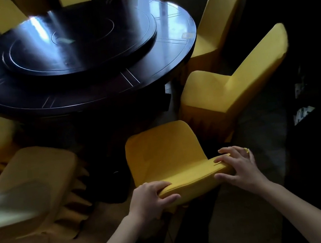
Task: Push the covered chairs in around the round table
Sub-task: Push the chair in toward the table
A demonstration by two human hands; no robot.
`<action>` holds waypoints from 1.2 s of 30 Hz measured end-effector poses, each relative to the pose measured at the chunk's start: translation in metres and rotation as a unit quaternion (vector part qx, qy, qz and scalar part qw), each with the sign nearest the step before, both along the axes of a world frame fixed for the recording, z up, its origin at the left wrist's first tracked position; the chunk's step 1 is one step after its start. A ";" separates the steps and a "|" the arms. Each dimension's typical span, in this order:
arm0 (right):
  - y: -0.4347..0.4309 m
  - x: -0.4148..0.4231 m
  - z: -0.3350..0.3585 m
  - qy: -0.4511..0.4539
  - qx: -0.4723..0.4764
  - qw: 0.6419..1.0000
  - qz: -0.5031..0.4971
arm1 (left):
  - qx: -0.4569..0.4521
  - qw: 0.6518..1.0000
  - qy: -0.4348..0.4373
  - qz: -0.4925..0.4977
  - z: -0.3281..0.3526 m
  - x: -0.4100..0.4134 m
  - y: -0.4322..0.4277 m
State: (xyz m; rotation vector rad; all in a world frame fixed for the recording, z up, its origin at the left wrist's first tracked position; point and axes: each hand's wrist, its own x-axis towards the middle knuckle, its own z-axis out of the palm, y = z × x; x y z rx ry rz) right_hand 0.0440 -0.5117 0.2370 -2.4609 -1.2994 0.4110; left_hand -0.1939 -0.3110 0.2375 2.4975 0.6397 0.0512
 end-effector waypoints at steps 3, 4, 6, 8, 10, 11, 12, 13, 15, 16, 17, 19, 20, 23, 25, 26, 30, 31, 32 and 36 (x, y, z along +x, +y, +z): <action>0.000 0.004 -0.005 -0.014 0.013 1.000 0.009 | -0.002 1.000 -0.008 -0.005 -0.003 0.001 0.001; 0.000 0.005 -0.007 -0.018 0.015 1.000 0.011 | -0.006 1.000 -0.003 -0.003 -0.005 0.001 0.001; 0.002 0.006 -0.010 -0.027 0.020 0.999 0.015 | -0.007 1.000 0.004 0.002 -0.007 0.001 0.003; 0.007 0.011 -0.010 -0.027 0.018 0.999 0.019 | 0.001 1.000 0.009 0.004 -0.007 0.005 0.006; 0.017 0.019 -0.008 -0.023 0.013 0.999 0.024 | 0.006 1.000 0.010 0.013 -0.003 0.011 0.010; 0.023 0.022 -0.007 -0.022 0.011 0.999 0.028 | 0.007 1.000 0.012 0.020 0.000 0.014 0.014; 0.029 0.025 -0.006 -0.022 0.008 0.999 0.030 | 0.006 1.000 0.013 0.027 0.003 0.018 0.019; 0.036 0.028 -0.006 -0.021 0.006 0.999 0.031 | 0.004 0.999 0.016 0.033 0.005 0.021 0.024; 0.050 0.035 -0.006 -0.020 0.003 0.999 0.029 | -0.009 0.999 0.023 0.043 0.007 0.028 0.037; 0.057 0.037 -0.006 -0.021 0.002 0.999 0.028 | -0.016 0.998 0.025 0.049 0.008 0.031 0.044; 0.065 0.040 -0.006 -0.021 0.000 0.999 0.027 | -0.021 0.998 0.027 0.056 0.008 0.034 0.051; 0.080 0.045 -0.006 -0.019 -0.003 0.999 0.026 | -0.023 0.997 0.037 0.068 0.008 0.040 0.065; 0.089 0.048 -0.005 -0.018 -0.004 1.000 0.026 | -0.020 0.996 0.043 0.073 0.007 0.043 0.072; 0.114 0.054 -0.003 -0.017 -0.010 0.999 0.028 | -0.011 0.995 0.052 0.085 0.006 0.050 0.093; 0.128 0.059 -0.002 -0.014 -0.014 0.999 0.031 | -0.014 0.995 0.052 0.089 0.004 0.053 0.106; 0.135 0.062 -0.002 -0.012 -0.016 0.999 0.031 | -0.017 0.994 0.049 0.092 0.003 0.055 0.113; 0.164 0.076 0.002 -0.005 -0.028 0.999 0.037 | -0.017 0.994 0.029 0.100 -0.001 0.065 0.140; 0.172 0.080 0.003 -0.002 -0.031 0.999 0.037 | -0.016 0.994 0.027 0.102 -0.002 0.068 0.148; 0.180 0.084 0.004 0.002 -0.032 0.999 0.038 | -0.017 0.994 0.027 0.103 -0.003 0.072 0.156; 0.210 0.101 0.003 0.010 -0.041 0.998 0.046 | -0.019 0.993 0.026 0.110 -0.005 0.086 0.183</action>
